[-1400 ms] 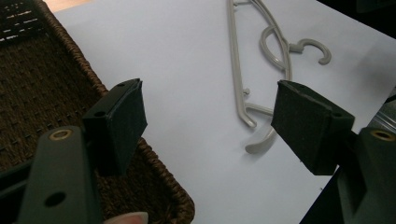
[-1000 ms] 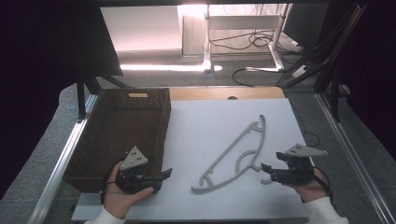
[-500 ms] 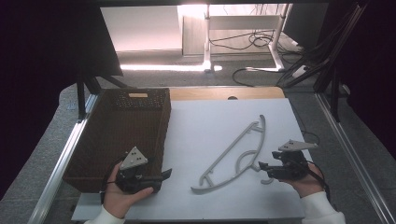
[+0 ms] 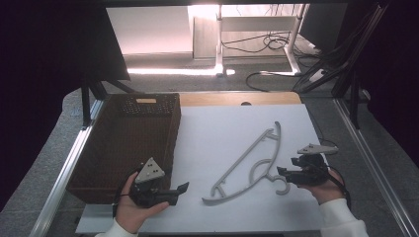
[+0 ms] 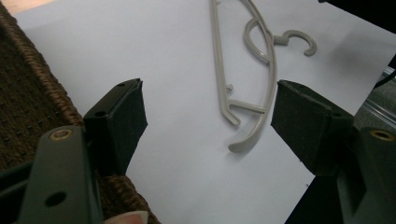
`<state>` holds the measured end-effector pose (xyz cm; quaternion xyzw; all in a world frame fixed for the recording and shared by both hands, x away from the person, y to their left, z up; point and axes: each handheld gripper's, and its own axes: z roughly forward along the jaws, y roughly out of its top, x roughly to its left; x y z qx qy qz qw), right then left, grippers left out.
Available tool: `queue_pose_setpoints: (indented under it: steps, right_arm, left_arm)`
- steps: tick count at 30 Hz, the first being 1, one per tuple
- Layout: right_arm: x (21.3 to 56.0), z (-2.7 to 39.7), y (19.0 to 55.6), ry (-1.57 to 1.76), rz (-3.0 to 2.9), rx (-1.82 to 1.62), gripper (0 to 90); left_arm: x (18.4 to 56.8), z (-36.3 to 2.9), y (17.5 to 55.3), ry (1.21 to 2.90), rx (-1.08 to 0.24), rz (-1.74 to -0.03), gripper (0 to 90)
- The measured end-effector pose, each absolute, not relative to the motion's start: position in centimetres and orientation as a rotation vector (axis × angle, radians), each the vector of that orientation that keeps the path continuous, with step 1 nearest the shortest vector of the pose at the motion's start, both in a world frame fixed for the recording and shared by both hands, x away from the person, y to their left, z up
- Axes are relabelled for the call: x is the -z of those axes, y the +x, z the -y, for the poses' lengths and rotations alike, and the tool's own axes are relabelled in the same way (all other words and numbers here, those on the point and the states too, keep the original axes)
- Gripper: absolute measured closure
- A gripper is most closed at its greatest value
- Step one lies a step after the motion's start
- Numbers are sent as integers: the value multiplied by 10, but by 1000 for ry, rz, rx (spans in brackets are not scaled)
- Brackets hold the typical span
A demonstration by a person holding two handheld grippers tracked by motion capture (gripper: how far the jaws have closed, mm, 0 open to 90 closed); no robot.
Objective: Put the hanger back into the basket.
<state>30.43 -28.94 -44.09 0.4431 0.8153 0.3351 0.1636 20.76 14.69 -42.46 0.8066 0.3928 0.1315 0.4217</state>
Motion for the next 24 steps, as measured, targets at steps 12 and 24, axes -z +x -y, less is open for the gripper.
queue_pose_setpoints:
  steps: [12,24]
  right_arm:
    - [451,298,338,1359,-2289,-944,407]
    - [460,305,336,1364,-2283,-958,410]
  left_arm:
    - [425,-145,206,2022,-326,-978,264]
    - [425,-93,209,2103,-254,-849,285]
